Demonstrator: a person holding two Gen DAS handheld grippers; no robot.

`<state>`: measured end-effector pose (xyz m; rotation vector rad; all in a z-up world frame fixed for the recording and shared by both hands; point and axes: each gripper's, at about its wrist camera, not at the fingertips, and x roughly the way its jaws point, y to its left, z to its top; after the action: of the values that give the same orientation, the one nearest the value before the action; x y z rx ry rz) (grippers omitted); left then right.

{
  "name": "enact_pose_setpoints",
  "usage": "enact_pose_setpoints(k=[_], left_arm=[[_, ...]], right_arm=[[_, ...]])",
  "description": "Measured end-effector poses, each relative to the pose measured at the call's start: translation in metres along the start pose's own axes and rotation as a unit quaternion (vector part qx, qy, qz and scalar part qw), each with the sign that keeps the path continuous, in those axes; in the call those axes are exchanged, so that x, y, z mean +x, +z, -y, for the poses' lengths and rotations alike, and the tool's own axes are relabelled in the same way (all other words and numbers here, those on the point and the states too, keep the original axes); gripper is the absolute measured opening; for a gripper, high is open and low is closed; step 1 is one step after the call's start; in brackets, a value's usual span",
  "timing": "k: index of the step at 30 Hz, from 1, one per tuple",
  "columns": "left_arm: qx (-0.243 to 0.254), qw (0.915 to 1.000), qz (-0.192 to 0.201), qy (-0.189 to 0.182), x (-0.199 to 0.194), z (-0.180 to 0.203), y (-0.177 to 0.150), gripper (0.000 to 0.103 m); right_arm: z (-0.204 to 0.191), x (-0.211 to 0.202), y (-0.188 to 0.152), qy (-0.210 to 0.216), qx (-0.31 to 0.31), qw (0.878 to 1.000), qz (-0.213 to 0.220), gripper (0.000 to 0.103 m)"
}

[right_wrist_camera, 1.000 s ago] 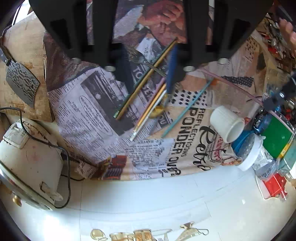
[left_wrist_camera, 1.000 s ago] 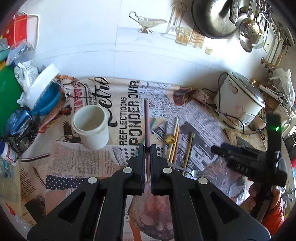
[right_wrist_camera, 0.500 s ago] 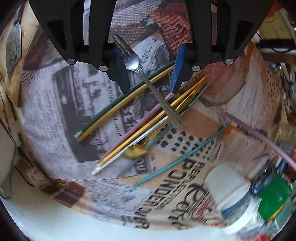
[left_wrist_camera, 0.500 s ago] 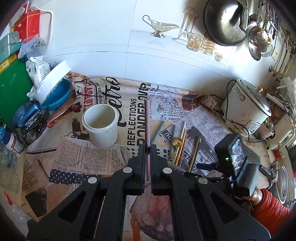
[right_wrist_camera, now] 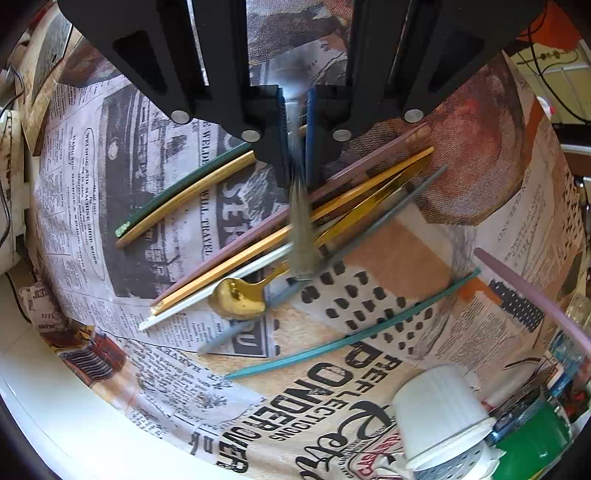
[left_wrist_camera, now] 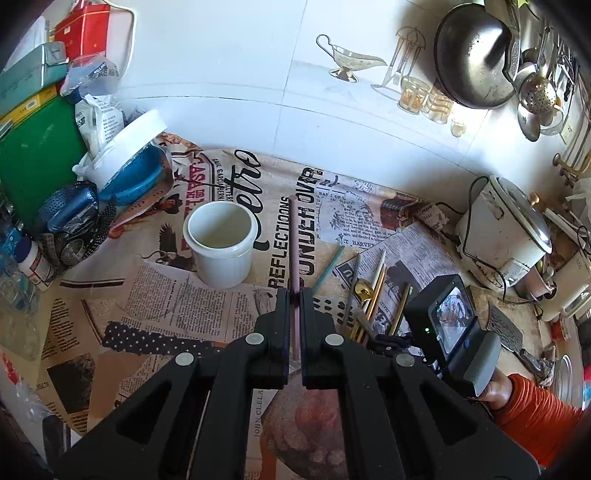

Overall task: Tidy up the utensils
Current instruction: 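Lift the silver fork with the right tool and carry it toward the white cup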

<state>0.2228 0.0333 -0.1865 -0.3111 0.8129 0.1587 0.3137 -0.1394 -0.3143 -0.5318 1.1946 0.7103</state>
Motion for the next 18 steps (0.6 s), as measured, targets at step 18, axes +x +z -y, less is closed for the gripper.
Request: enact_pose_setpoints(k=[18], left_arm=[[-0.031,0.9974,0.059,0.029,-0.031,-0.003,0.023,0.002]], right_arm=[[0.033,-0.072,0.012,0.040,0.106,0.984,0.138,0.007]])
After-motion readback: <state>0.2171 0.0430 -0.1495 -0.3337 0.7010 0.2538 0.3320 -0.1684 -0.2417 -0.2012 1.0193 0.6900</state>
